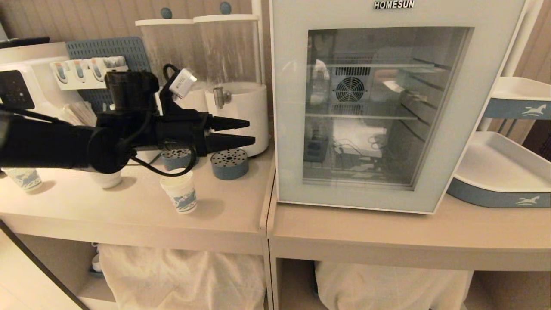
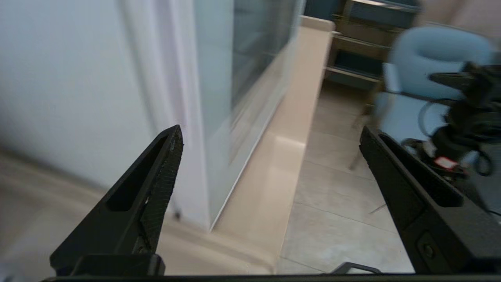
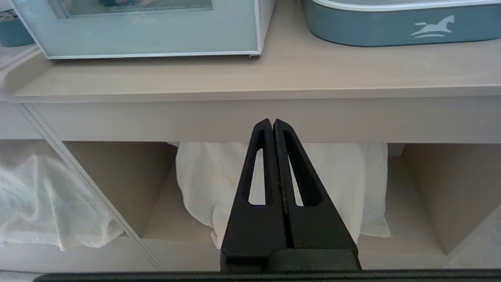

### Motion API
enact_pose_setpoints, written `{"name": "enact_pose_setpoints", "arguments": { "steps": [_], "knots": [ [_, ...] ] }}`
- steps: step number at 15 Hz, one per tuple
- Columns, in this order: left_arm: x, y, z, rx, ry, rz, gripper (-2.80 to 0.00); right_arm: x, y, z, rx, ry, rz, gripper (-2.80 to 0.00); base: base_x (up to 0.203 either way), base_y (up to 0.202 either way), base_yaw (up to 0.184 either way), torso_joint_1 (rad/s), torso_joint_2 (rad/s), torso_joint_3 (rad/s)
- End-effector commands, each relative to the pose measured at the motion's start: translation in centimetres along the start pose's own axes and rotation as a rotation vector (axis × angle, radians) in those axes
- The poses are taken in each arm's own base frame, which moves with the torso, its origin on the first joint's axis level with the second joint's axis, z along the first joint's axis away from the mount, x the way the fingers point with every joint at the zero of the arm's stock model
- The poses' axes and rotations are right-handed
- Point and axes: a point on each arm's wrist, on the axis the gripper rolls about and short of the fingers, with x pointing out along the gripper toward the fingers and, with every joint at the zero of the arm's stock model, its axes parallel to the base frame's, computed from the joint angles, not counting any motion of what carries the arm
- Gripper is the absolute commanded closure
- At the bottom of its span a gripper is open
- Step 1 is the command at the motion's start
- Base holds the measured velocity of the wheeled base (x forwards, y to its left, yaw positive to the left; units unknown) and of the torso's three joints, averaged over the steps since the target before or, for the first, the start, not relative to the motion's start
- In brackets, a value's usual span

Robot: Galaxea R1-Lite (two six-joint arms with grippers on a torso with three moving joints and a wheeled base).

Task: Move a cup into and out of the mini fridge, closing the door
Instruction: Open the freezer door

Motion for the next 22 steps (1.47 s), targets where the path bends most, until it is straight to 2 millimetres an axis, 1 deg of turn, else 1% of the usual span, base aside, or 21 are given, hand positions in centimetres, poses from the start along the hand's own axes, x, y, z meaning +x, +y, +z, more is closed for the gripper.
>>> {"name": "enact_pose_setpoints", "arguments": {
  "steps": [1, 2, 3, 5, 6, 7, 12, 18, 22],
  "knots": [
    [2.5, 1.5, -1.1, -0.023, 0.013, -0.052, -2.8, 0.0, 0.0, 0.0, 0.0, 0.001, 0.0, 0.0, 0.0, 0.0, 0.0, 0.0, 0.0, 0.0],
    [3.4, 2.0, -1.6, -0.036, 0.02, -0.072, -2.8, 0.0, 0.0, 0.0, -0.001, 0.001, 0.002, 0.0, 0.0, 0.0, 0.0, 0.0, 0.0, 0.0],
    [3.9, 2.3, -2.0, -0.045, 0.025, -0.083, -2.8, 0.0, 0.0, 0.0, 0.0, 0.001, 0.0, 0.0, 0.0, 0.0, 0.0, 0.0, 0.0, 0.0],
    [4.1, 2.8, -2.2, -0.039, 0.025, -0.083, -2.8, 0.0, 0.0, 0.0, 0.0, 0.001, 0.002, 0.0, 0.0, 0.0, 0.0, 0.0, 0.0, 0.0],
    [4.1, 3.3, -2.1, -0.026, 0.02, -0.075, -2.8, 0.0, 0.0, 0.0, 0.0, 0.002, 0.001, 0.0, 0.0, 0.0, 0.0, 0.0, 0.0, 0.0],
    [3.7, 3.9, -2.1, -0.028, 0.021, -0.06, -2.8, 0.0, 0.0, 0.0, 0.0, 0.001, 0.002, 0.0, 0.0, 0.0, 0.0, 0.0, 0.0, 0.0],
    [3.8, 3.8, -1.8, -0.021, 0.017, -0.06, -2.8, 0.0, 0.0, 0.0, 0.0, 0.001, 0.002, 0.0, 0.0, 0.0, 0.0, 0.0, 0.0, 0.0],
    [5.0, 3.4, -1.0, -0.031, 0.013, -0.091, -2.8, 0.0, 0.0, 0.0, 0.0, 0.001, 0.002, 0.0, 0.0, 0.0, 0.0, 0.0, 0.0, 0.0],
    [5.9, 3.2, -1.1, -0.043, 0.015, -0.106, -2.8, 0.0, 0.0, 0.0, 0.0, 0.001, 0.002, 0.0, 0.0, 0.0, 0.0, 0.0, 0.0, 0.0]
  ]
}}
